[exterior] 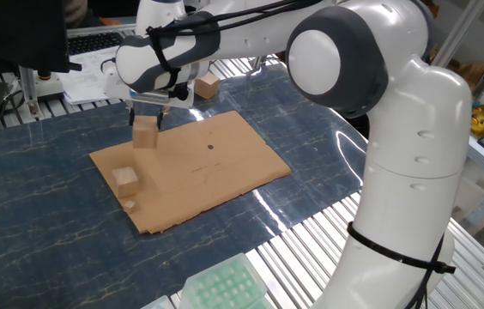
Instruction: Grab the block and place it at the designated location
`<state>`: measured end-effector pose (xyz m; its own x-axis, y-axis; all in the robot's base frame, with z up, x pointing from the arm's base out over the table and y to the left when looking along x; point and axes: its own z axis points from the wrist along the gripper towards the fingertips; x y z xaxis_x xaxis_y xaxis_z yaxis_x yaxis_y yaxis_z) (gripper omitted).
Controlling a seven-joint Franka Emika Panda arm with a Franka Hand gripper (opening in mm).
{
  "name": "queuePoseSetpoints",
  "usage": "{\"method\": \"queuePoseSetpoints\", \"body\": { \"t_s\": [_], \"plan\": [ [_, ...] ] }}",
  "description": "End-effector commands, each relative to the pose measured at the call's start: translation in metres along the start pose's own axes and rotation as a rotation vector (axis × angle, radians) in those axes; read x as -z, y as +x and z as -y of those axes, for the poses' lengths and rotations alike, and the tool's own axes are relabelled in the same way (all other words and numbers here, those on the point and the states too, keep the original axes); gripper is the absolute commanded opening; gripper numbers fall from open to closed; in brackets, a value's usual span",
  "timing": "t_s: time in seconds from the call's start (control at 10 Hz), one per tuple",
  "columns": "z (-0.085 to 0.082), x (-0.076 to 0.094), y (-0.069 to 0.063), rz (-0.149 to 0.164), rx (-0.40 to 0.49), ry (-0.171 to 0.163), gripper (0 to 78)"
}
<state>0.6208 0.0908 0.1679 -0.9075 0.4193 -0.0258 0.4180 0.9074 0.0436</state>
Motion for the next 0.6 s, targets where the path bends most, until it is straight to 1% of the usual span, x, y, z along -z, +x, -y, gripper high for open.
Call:
{"method": "queuePoseSetpoints", "body": {
  "t_s": [0.1, 0.2, 0.3, 0.5, 0.6],
  "plan": [
    [0.018, 0.004, -0.01, -0.008, 0.064, 0.002, 2.0],
    [0.026, 0.004, -0.012, -0.008, 0.08, 0.004, 2.0],
    [0.042, 0.005, -0.017, -0.008, 0.108, 0.006, 2.0],
    [0.067, 0.006, -0.024, -0.009, 0.156, 0.005, 2.0],
    [0.069, 0.006, -0.025, -0.009, 0.158, 0.005, 2.0]
  ]
}}
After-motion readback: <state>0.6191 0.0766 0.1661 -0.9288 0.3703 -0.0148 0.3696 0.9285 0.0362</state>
